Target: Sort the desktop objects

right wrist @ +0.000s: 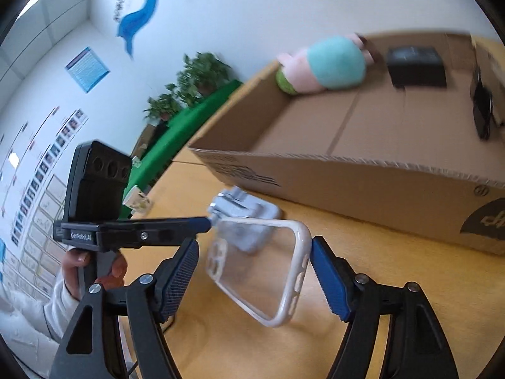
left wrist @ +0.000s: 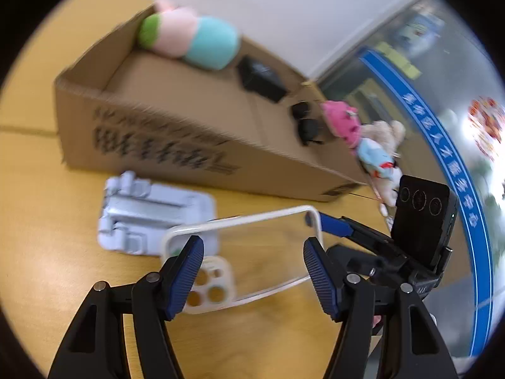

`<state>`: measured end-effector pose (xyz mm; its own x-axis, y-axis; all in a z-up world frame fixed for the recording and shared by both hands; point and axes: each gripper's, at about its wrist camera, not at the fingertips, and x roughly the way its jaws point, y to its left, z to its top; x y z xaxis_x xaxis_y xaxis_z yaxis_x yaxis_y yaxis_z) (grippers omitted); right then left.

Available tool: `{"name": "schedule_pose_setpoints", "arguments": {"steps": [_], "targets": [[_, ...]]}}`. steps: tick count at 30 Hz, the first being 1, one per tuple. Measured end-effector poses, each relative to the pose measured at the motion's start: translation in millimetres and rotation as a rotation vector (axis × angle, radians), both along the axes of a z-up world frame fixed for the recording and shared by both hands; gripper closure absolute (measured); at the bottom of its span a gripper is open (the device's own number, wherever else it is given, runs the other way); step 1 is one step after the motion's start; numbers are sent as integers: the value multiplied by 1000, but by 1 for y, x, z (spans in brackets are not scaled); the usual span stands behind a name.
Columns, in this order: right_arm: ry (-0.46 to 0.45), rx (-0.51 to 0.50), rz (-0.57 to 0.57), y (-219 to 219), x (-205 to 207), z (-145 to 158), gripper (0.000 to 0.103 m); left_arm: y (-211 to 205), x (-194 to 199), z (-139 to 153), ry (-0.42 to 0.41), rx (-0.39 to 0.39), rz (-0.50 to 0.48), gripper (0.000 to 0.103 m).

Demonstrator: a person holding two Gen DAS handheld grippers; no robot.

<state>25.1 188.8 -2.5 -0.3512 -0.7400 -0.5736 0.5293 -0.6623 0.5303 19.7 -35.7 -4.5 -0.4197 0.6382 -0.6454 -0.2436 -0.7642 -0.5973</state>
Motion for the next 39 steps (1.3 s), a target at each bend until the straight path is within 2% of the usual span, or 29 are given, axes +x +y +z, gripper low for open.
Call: {"name": "schedule_pose_setpoints", "arguments": {"steps": [3, 6, 9, 12, 15, 18, 19, 20, 21, 27, 31, 34, 37, 39], "targets": [[61, -19, 28, -1, 19, 12, 31, 0, 8, 7, 20, 6, -16, 38], [70, -2, 55, 0, 28, 10, 31, -13, 7, -2, -12, -9, 9, 38], [6, 26, 33, 3, 20, -4, 31, -27, 1, -17, -64, -16, 38, 38], [-52, 50, -8, 8, 11, -15, 32, -31, -10, -38, -142, -32, 27, 38], [-83, 83, -16, 8, 6, -22, 41, -27, -14, -45, -151, -22, -2, 38], [-91, 139, -11, 5, 3, -28, 62, -21, -17, -48, -151, -14, -23, 39], [-97, 156, -9, 3, 1, -31, 70, -19, -18, -48, -148, -9, -31, 42], [-104, 162, -7, 1, -1, -33, 74, -18, -17, -47, -142, -4, -45, 51], [-105, 162, -3, 0, -3, -34, 78, -16, -17, -45, -133, -15, -51, 51], [-24, 137, 5, 0, 1, -19, 78, -17, -7, -13, 13, -34, -57, 55], [88, 109, 16, 8, 17, 2, 78, -5, 23, 17, 265, -75, -122, 58], [168, 99, 50, 19, 37, 13, 78, 5, 44, 23, 426, -122, -173, 59], [187, 106, 81, 26, 54, 10, 78, 19, 55, 13, 488, -241, -229, 59], [184, 113, 94, 29, 64, 5, 78, 22, 59, 5, 480, -288, -256, 59]]}}
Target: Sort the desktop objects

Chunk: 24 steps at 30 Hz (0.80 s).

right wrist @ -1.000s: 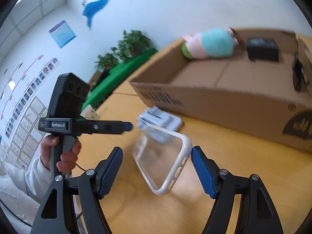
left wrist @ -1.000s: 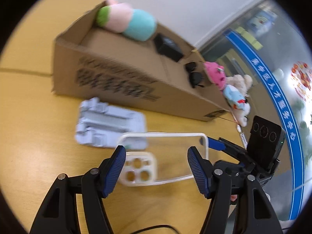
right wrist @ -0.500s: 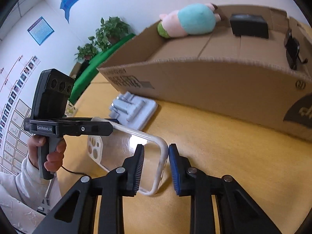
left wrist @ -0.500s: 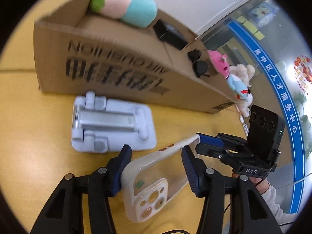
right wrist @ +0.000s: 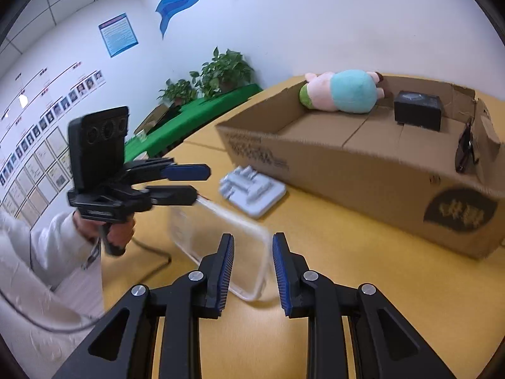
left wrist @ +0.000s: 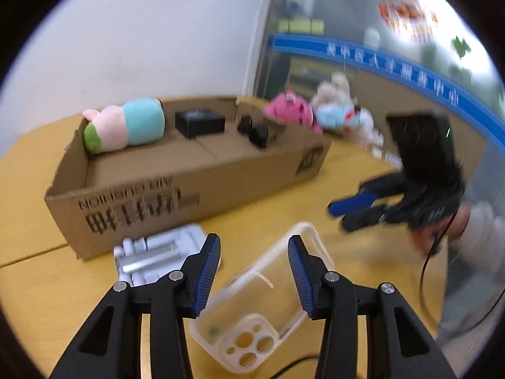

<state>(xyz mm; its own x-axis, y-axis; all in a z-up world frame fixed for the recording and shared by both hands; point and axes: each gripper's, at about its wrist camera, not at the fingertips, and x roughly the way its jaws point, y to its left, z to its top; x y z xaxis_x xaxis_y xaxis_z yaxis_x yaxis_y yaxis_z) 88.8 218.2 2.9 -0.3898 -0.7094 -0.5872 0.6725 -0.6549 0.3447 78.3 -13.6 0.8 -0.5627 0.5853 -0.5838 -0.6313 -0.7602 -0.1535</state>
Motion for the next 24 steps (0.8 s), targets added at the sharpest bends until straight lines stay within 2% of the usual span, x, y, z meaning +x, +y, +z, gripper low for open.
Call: {"name": "schedule_pose_setpoints", "arguments": {"steps": [3, 5, 6, 7, 9, 11, 13, 15, 18, 21, 24], "targets": [[-30, 19, 22, 1, 7, -7, 78, -4, 4, -6, -33, -12, 6, 59], [-92, 19, 15, 3, 1, -14, 76, -13, 2, -6, -75, -18, 54, 59], [-139, 10, 7, 4, -7, -19, 68, -17, -1, -5, -107, -11, 77, 59], [-175, 4, -10, 5, -14, -22, 58, -25, -4, -5, -164, 11, 98, 59], [-218, 1, -34, 6, -25, -27, 46, -36, -9, -9, -249, 29, 133, 59], [-242, 19, -35, -2, -31, -29, 45, -47, -18, -21, -375, 10, 221, 59], [-256, 42, -21, -14, -33, -33, 45, -58, -25, -38, -528, 48, 271, 59], [-283, 60, -16, -24, -35, -39, 45, -62, -28, -48, -612, 76, 293, 59], [-329, 58, -15, -38, -38, -49, 43, -60, -29, -46, -632, 136, 277, 57], [-323, 46, -35, -42, -38, -50, 39, -55, -32, -41, -590, 111, 291, 57], [-317, -32, -31, -35, -39, -45, 40, -48, -36, -29, -570, 210, 223, 57]]}}
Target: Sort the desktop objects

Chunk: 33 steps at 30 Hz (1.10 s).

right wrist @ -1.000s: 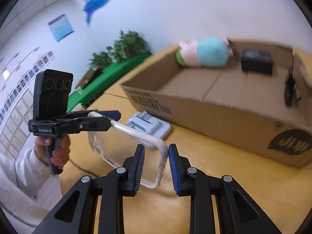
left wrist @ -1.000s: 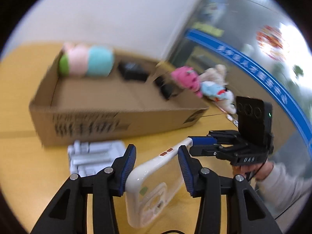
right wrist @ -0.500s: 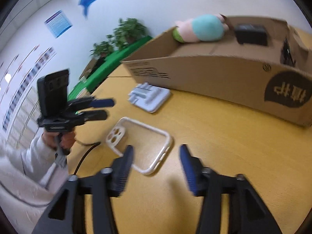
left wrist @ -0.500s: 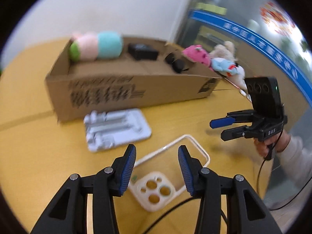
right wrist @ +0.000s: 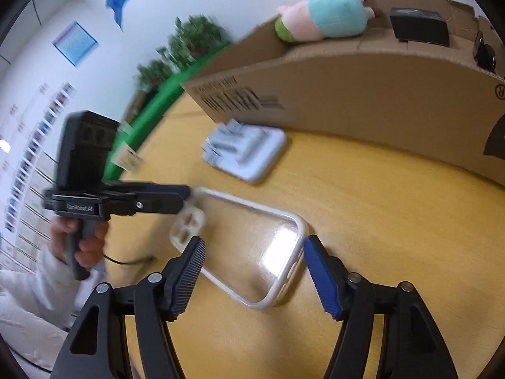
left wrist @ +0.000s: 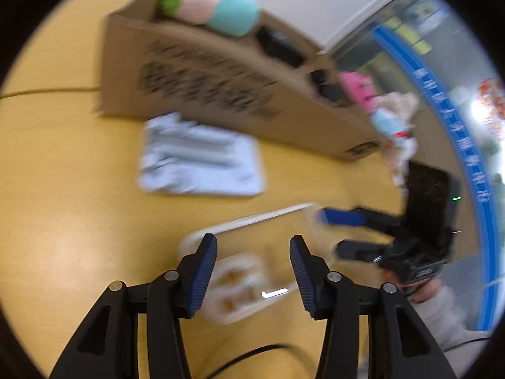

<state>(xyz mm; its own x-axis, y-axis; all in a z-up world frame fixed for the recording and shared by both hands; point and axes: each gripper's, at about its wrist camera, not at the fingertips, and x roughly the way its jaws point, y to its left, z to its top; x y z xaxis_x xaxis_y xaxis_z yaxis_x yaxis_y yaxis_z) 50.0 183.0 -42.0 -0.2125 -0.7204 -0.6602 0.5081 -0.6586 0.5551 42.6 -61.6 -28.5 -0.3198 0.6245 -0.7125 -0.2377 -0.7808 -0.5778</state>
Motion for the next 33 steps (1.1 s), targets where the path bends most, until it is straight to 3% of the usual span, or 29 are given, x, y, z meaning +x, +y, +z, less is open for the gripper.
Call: {"name": "schedule_pose_setpoints", "arguments": {"steps": [3, 5, 7, 11, 14, 18, 22, 26, 31, 33], "targets": [[87, -60, 12, 3, 10, 20, 41, 22, 6, 27, 145, -40, -59, 57], [131, -41, 6, 5, 16, 27, 41, 23, 8, 34, 162, -54, -66, 57], [105, -31, -19, 13, 17, 25, 40, 12, 7, 32, 101, -75, -21, 55], [44, 34, -45, 16, 12, 13, 38, -12, 10, 9, -51, -191, 82, 55], [18, 71, -36, 4, 5, 7, 32, -13, 10, -10, -136, -216, 94, 55], [-9, 106, -16, -11, -1, -2, 28, -9, 7, -17, -145, -148, 80, 52], [-4, 105, -26, -18, 0, -2, 21, 0, 5, -15, -89, -171, 78, 48], [14, 30, -90, 5, 2, 5, 20, 2, 2, 6, 9, -130, 81, 48], [173, -89, -116, 39, 27, 41, 21, 10, 15, 44, 235, -56, 17, 48], [220, -148, -103, 54, 43, 49, 21, 9, 17, 41, 238, -34, -4, 48]]}}
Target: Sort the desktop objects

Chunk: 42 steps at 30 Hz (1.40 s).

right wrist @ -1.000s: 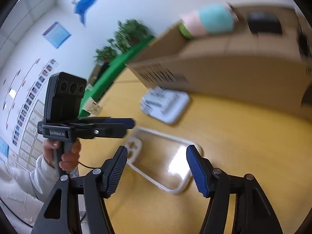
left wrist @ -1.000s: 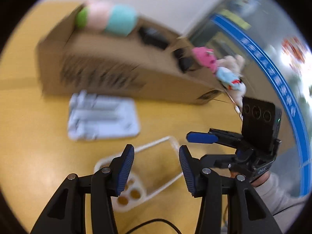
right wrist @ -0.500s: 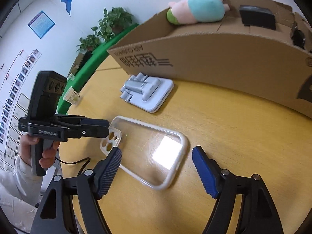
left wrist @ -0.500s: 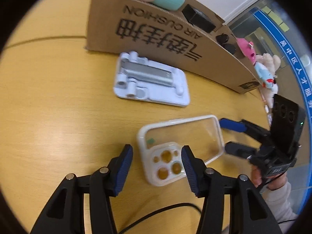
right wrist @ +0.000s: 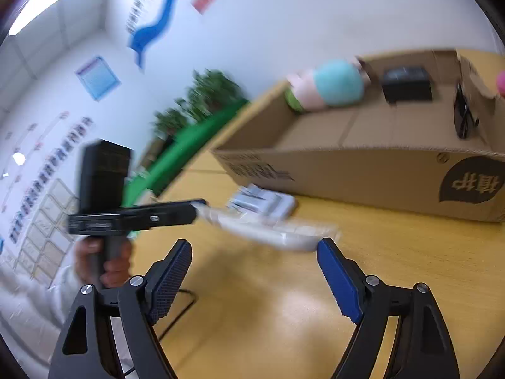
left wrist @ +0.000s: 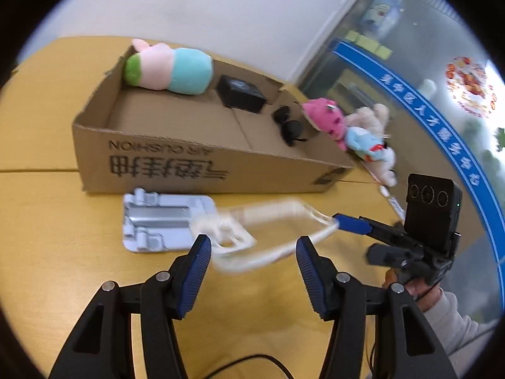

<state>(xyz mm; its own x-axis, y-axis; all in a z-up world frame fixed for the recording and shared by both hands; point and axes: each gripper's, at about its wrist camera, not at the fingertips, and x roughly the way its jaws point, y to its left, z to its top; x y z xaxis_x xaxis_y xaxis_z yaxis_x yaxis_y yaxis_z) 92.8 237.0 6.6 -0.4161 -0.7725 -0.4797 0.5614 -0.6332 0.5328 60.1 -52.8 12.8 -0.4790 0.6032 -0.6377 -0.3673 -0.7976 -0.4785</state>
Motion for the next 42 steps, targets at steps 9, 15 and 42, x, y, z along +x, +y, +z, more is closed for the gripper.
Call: {"name": "schedule_pose_setpoints", "arguments": {"steps": [9, 15, 42], "targets": [[-94, 145, -130, 7, -8, -30, 29, 1, -19, -47, -186, -49, 105, 48], [-124, 361, -124, -23, -47, -50, 66, 22, -28, -59, -221, -133, 109, 73], [113, 307, -244, -42, -186, 103, 96, -9, -205, 84, 18, -170, 112, 87]]}}
